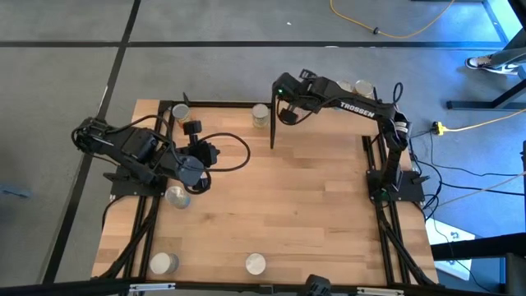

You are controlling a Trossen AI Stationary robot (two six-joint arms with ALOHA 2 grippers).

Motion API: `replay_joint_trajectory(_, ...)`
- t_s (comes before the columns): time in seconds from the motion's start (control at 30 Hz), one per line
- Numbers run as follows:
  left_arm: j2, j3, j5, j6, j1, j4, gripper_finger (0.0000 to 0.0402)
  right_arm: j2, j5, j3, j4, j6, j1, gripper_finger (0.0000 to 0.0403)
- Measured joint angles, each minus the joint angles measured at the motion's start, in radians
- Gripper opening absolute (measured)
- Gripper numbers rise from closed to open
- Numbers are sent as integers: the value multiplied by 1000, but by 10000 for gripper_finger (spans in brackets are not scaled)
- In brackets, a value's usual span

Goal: Pick and place cans onto a shelf
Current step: Put the right canned cherries on the shelf

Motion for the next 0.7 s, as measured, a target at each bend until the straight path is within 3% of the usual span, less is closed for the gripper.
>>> replay_joint_trajectory(0.17, 0, 0, 0, 0, 0, 0, 0, 0, -3, 0, 73, -19, -18, 1)
replay_joint_trajectory(0.7, 0, 0, 0, -2, 0, 0, 0, 3, 1, 0, 12, -8, -106, 1)
